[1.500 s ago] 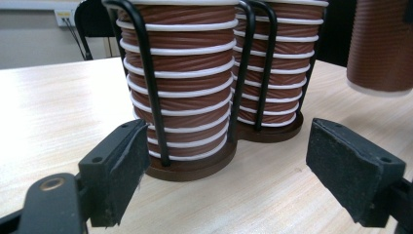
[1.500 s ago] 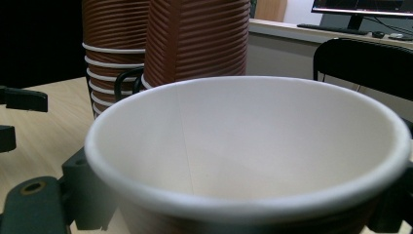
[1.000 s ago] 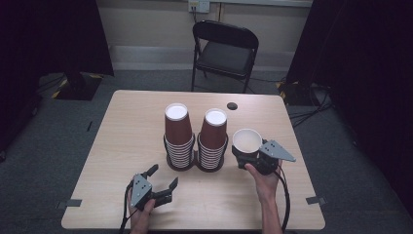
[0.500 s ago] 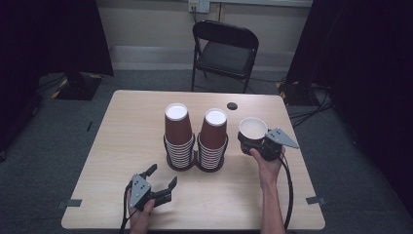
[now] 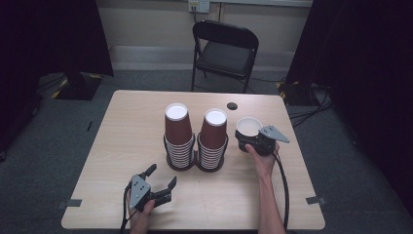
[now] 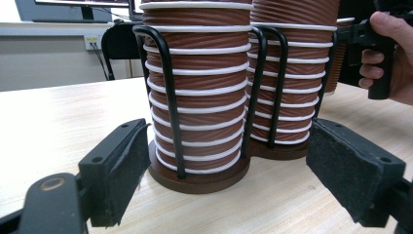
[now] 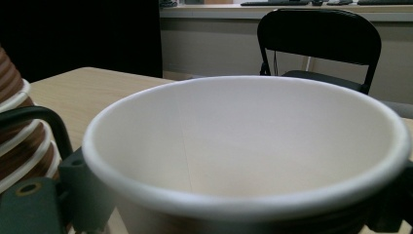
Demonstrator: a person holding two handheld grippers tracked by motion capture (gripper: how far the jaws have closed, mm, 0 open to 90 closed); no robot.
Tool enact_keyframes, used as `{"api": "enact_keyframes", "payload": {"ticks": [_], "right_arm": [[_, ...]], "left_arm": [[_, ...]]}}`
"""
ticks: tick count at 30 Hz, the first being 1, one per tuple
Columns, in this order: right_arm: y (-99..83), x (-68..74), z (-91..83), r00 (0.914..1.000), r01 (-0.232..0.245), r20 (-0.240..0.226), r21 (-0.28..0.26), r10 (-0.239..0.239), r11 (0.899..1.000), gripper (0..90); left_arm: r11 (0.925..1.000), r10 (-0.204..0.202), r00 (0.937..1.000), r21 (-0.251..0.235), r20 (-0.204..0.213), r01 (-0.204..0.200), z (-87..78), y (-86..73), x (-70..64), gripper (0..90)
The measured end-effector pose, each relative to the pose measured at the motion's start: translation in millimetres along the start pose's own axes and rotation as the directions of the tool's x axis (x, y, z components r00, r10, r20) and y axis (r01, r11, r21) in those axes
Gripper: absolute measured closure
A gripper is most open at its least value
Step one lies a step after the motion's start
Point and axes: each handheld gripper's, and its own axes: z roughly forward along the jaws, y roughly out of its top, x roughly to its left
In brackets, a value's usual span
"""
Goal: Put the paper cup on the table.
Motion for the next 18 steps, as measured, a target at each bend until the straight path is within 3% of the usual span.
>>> {"api": "enact_keyframes", "payload": {"ticks": [5, 18], "right_arm": [[-3.6, -4.8, 2.9, 0.9998, -0.014, 0.016, -0.008, 0.014, 1.0, 9.0], [-16.0, -8.2, 9.5, 0.999, -0.031, 0.033, 0.047, 0.03, 0.998, 8.4]], "left_arm": [[1.0, 0.005, 1.0, -0.004, 0.002, -0.005, -0.2, -0.1, 0.0, 15.8], [1.0, 0.006, 1.0, -0.007, 0.005, -0.006, -0.6, -0.2, 0.1, 15.8]]}}
